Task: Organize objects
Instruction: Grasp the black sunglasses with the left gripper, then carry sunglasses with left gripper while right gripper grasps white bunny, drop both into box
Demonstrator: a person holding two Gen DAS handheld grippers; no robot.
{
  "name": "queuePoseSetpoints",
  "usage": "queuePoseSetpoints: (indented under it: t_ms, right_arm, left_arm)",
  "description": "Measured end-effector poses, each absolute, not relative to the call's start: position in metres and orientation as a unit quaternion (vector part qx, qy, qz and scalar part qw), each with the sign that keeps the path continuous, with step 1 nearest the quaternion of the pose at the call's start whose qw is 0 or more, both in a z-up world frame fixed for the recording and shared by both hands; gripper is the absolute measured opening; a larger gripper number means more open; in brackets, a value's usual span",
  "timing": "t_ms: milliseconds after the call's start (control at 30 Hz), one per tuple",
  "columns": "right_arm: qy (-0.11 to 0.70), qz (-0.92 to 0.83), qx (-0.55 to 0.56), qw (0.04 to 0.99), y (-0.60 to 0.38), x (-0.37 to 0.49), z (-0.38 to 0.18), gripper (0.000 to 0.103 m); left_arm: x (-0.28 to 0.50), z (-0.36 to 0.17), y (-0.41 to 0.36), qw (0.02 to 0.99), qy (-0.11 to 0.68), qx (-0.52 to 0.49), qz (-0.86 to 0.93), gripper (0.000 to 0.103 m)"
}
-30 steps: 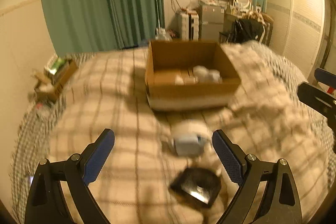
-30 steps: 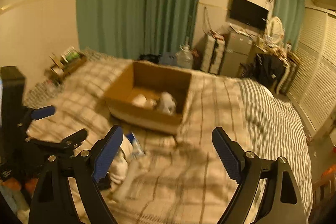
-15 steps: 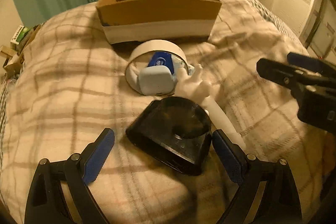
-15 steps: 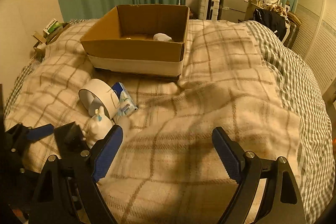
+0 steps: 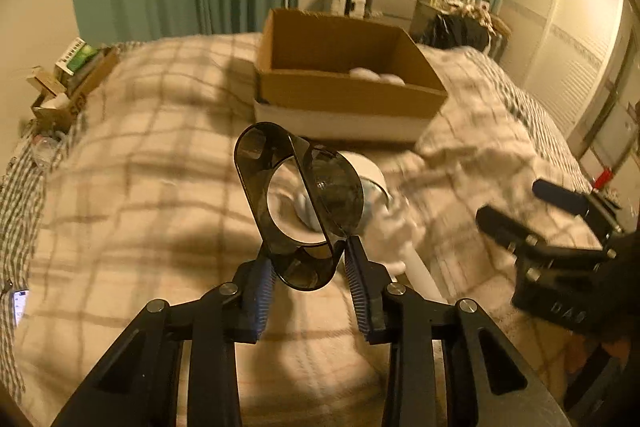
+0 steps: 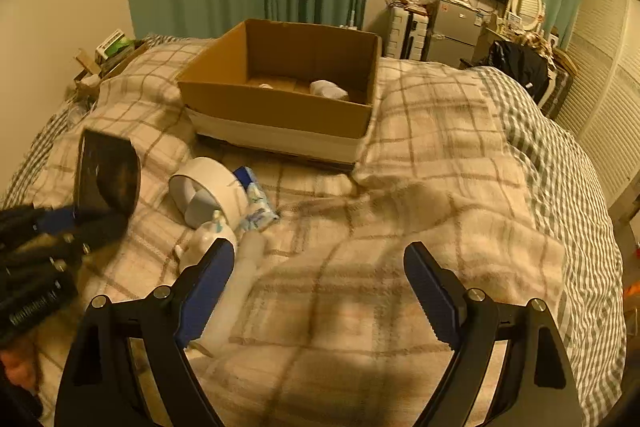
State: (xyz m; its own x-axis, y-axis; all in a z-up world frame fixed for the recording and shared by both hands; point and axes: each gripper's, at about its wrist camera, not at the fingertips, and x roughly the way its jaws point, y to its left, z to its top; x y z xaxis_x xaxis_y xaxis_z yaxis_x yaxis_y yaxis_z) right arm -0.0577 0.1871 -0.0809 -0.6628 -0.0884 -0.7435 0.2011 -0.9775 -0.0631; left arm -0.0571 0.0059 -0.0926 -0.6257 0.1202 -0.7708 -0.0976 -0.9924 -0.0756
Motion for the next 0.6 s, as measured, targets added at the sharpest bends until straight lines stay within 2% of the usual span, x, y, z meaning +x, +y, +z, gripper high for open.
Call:
queuePoseSetpoints:
  t_ms: [400, 467, 533, 567, 600]
  right_arm:
    - [0.092, -0.868, 0.464, 0.153, 0.128, -0.087, -0.121, 0.087]
    - [0.091, -0.862, 0.473, 0.159, 0.123, -0.092, -0.127, 0.083]
    - [0.092, -0.856, 0.481, 0.164, 0.120, -0.094, -0.133, 0.067]
    - [0.094, -0.852, 0.487, 0.167, 0.118, -0.095, -0.136, 0.063]
    - [0.096, -0.850, 0.490, 0.169, 0.117, -0.095, -0.139, 0.052]
  left_arm:
    - [-0.058, -0.096, -0.020, 0.020, -0.009, -0.414, 0.910, 0.032]
    - [-0.059, -0.099, -0.021, 0.017, -0.010, -0.418, 0.908, 0.031]
    - [-0.059, -0.102, -0.023, 0.018, -0.014, -0.421, 0.907, 0.031]
    - [-0.058, -0.102, -0.023, 0.019, -0.017, -0.421, 0.907, 0.031]
    - [-0.058, -0.102, -0.024, 0.020, -0.020, -0.422, 0.906, 0.031]
